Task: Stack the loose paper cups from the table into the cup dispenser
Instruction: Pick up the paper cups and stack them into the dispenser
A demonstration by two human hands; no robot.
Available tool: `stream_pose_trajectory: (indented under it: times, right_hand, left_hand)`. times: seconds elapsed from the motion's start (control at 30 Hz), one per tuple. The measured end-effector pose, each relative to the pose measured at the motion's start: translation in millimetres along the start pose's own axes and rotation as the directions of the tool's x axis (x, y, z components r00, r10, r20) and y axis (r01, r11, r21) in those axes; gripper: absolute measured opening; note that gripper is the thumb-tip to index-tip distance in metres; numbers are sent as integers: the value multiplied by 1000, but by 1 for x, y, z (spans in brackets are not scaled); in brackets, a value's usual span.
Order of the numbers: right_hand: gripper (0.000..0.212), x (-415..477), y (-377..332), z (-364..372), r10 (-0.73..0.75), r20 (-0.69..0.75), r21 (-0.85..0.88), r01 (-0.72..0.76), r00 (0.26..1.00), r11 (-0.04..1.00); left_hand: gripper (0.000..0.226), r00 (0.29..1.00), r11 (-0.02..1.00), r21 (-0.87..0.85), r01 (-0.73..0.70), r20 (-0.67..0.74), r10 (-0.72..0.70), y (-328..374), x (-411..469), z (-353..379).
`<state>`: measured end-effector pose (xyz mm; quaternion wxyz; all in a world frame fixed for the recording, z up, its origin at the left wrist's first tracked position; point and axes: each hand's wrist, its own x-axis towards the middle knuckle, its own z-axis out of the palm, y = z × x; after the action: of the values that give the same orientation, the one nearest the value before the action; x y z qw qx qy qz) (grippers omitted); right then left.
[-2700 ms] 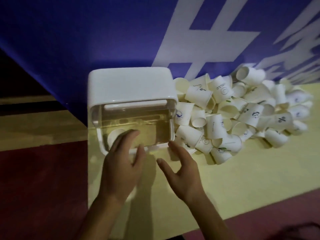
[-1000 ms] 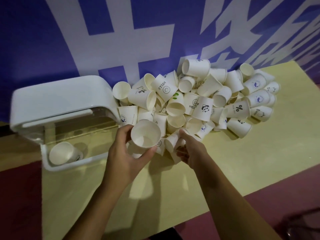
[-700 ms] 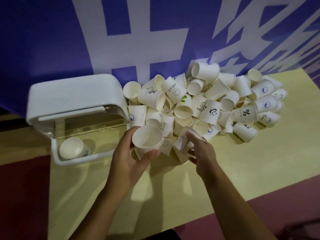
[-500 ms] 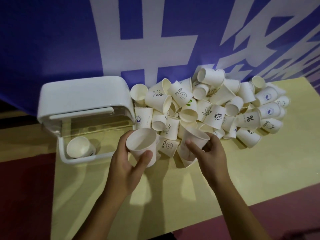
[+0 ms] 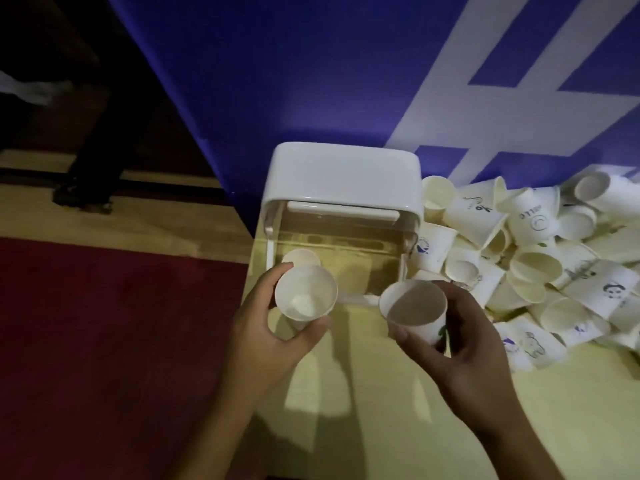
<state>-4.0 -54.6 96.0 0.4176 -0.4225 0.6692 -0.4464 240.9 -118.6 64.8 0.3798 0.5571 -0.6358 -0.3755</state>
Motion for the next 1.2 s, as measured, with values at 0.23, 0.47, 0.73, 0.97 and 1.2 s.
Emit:
stream_pose_trajectory:
  times: [0.23, 0.47, 0.73, 0.97, 1.2]
  right_hand:
    - [67, 8, 0, 45, -72, 44, -59, 75, 996, 995]
    - [65, 14, 1, 58, -98, -2, -123, 97, 995, 988]
    - [71, 14, 8, 53, -57, -18, -126, 54, 998, 991]
    - [77, 16, 13, 53, -19, -26, -158, 15, 999, 987]
    - [64, 20, 11, 60, -43, -17, -191, 39, 999, 981]
  left_hand:
    - [63, 1000, 998, -70, -4, -30, 2, -22, 34, -21]
    - [78, 1000, 1000, 18, 22, -10, -22, -43, 61, 4]
    - [81, 995, 988, 147, 49, 77, -61, -81, 70, 22]
    - [78, 989, 964, 259, -62, 147, 24, -98, 74, 27]
    - [82, 984, 935, 339, -110, 167, 55, -110, 77, 30]
